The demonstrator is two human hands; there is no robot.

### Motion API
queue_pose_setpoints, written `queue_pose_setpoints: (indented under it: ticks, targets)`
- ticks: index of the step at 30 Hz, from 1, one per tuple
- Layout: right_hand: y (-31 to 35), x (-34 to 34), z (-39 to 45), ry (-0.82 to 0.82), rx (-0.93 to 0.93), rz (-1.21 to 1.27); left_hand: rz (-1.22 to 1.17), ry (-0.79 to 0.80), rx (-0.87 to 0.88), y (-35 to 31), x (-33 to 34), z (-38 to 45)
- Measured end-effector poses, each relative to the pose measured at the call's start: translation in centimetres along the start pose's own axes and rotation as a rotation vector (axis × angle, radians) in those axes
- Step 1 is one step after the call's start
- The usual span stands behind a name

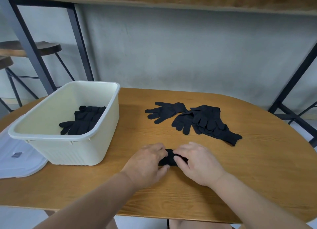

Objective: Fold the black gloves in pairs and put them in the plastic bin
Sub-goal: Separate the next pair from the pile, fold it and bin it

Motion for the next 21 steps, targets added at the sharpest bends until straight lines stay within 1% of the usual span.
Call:
queue_pose_setpoints:
  ticks: [2,6,10,15,18,21]
  targets:
    - [0.0,0.0,0.0,0.062,-0.027,-0.02,0.015,0.028,-0.029,0.0,0.3,0.2]
    - [-0.2,-0.1,0.2,0.136,-0.056,-0.045,0.089,0.055,-0.01,0.3,0.2,0.7]
    - [0.3,-0.5,0.8,0.137,-0.081,-0.075,0.142,0.095,-0.007,0.6,-0.3,1.2]
    - [0.7,-0.5,1.2,0.135,-0.021,-0.065,0.089,0.169,-0.099,0.3,-0.7,1.3]
    - [1.2,-1.1,1.6,0.169,0.012,-0.066,0.152,0.202,-0.117,0.1,-1.3,1.9]
    - [2.2,-3.5,3.0,0.206,0.054,-0.057,0.199,0.21,-0.124,-0.4,-3.5,3.3]
Point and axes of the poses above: each hand's wrist, its own z-axis towards the middle knuckle, its own x-axis out of the palm, y = z × x, the point moved 5 cm from there along z, towards the middle knuckle, and after that the axes turned 10 degrees about -y, right-handed, at the moved point
